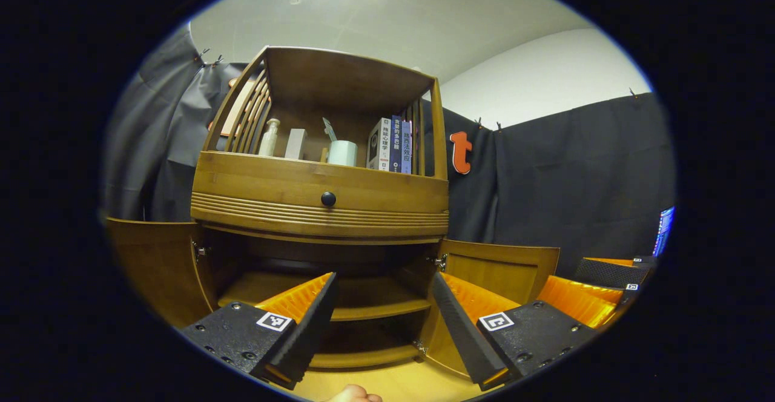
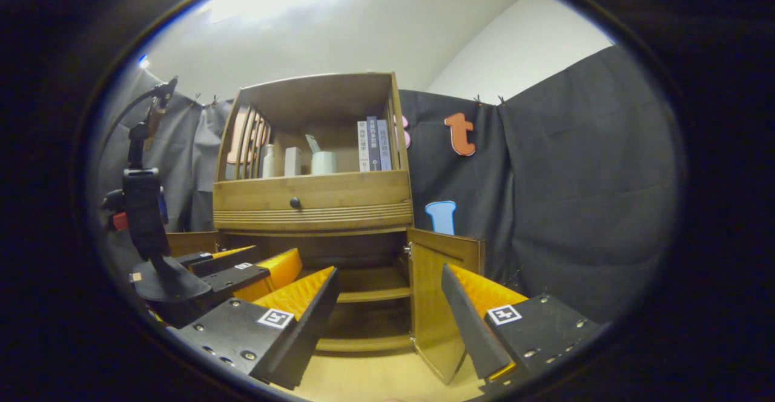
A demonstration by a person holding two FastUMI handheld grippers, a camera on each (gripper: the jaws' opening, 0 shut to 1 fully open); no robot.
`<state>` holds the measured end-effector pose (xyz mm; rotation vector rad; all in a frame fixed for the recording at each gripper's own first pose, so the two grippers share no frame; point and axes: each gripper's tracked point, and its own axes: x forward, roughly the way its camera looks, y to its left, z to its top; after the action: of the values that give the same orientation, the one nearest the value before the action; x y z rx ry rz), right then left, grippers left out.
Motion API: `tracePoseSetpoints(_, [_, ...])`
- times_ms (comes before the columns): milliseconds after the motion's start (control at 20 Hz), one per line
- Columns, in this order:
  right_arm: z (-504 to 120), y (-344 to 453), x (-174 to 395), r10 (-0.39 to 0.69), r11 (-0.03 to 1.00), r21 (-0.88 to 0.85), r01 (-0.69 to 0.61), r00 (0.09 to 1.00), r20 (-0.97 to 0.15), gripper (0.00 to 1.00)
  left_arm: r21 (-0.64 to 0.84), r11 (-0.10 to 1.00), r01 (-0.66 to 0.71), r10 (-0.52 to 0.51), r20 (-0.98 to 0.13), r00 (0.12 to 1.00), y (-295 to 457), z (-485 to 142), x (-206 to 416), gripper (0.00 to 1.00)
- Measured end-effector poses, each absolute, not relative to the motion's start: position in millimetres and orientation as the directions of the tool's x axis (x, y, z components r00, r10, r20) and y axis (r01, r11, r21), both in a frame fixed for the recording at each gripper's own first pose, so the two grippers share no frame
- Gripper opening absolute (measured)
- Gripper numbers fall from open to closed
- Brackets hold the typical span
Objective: Open the right door of the double-door shoe cabinet with the right hand, and open the left door with the left hand.
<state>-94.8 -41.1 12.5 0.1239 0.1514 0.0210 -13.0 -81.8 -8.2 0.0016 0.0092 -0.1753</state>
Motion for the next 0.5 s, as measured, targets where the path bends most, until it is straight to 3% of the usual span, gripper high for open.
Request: tracePoseSetpoints(500, [10.6, -49.9, -123.9, -0.071, 0.993, 0.081, 0.083, 0.986, -0.149, 1.0, -0.004, 0.958, 0.287, -0.287, -0.027, 0.957, -101.1, -13.9, -28.0, 0.94])
